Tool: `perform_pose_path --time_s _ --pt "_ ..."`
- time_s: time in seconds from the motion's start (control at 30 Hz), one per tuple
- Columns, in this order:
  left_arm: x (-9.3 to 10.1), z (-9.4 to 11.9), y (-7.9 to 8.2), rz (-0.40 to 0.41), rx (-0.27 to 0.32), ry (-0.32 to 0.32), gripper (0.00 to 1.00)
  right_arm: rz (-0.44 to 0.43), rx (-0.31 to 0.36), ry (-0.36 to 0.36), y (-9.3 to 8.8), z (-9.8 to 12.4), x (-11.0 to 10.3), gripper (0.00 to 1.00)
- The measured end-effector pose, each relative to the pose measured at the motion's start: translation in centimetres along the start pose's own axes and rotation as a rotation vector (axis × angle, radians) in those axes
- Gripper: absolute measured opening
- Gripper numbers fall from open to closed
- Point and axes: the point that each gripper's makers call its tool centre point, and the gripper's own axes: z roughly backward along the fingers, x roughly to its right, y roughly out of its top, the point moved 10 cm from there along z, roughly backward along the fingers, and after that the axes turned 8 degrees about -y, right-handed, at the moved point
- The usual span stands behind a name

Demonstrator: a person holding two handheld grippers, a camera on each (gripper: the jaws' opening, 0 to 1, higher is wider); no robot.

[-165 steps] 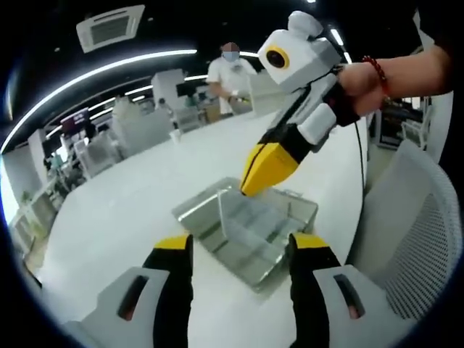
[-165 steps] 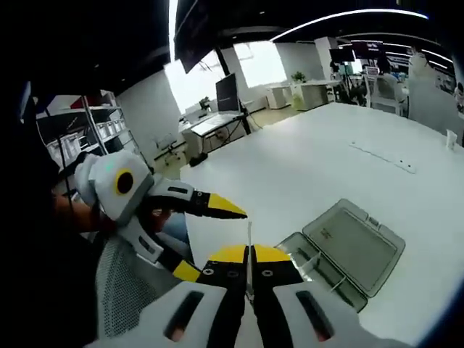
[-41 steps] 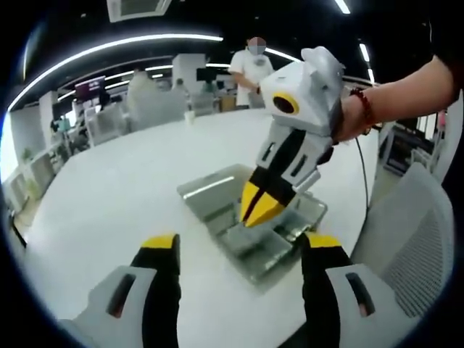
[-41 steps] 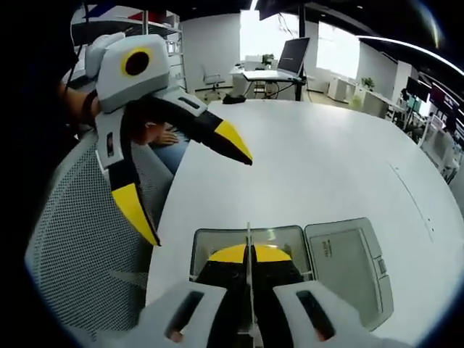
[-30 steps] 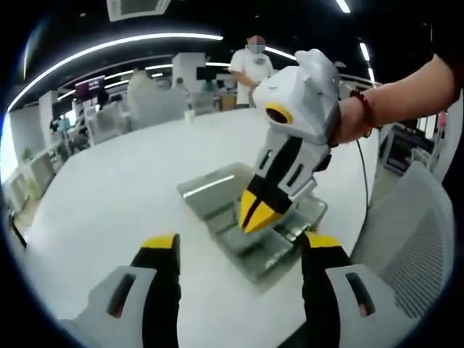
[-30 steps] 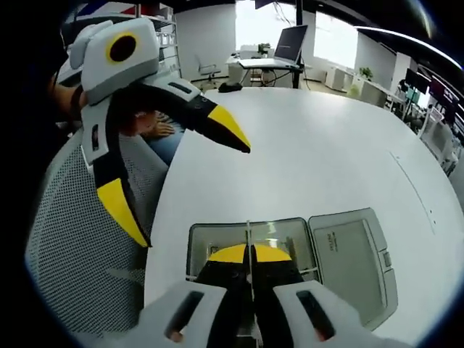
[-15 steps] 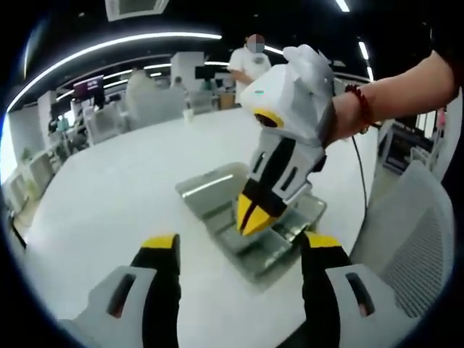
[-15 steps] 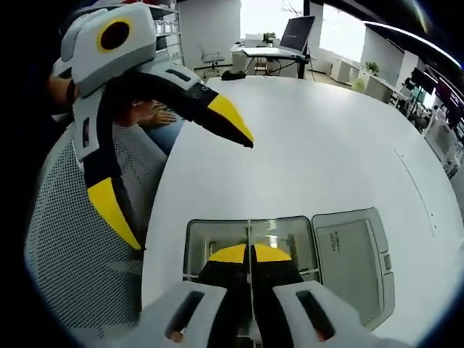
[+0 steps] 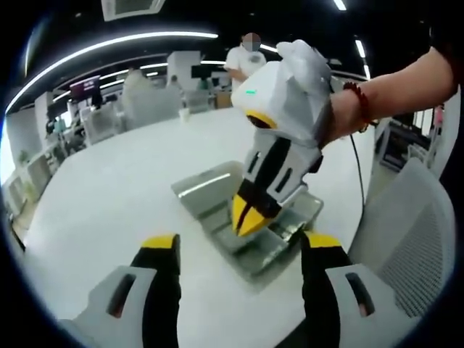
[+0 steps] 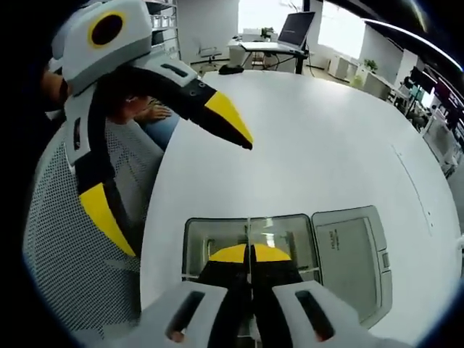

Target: Insert the divider into the dual guide fixture by aligning both edges with the guide slots and pushing it downward to the bottom, including one-sided entry, uneven engagement, binding, and posture correction.

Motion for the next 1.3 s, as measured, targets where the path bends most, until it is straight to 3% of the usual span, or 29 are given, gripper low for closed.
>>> perform_pose_path --time_s 0.53,0.77,1.1,1.2,1.3 --pt "-0.1 0.2 0.2 0.0 0.021 0.014 0.66 -0.076 0.05 -0.083 -0.4 0.7 -0.9 0.01" --pt "0.2 -0.2 0.0 -0.006 0.002 -0.018 0.66 -0.175 0.11 -0.118 -0.1 1.6 -1.3 0.03" --pt "0.9 -0.5 -0.1 -0.004 -0.001 -0.078 0.66 -0.297 0.168 -0.204 -1.3 3.7 -2.1 0.09" --pt "0.9 -0.3 0.1 0.023 0.022 -0.099 0.66 -0.403 0.225 -0.231 -1.5 4.8 -2.2 0.09" --pt "1.0 -0.3 0.2 0.036 0.034 -0.11 0.67 -0.454 0.256 -0.262 -1.9 5.5 -2.6 0.12"
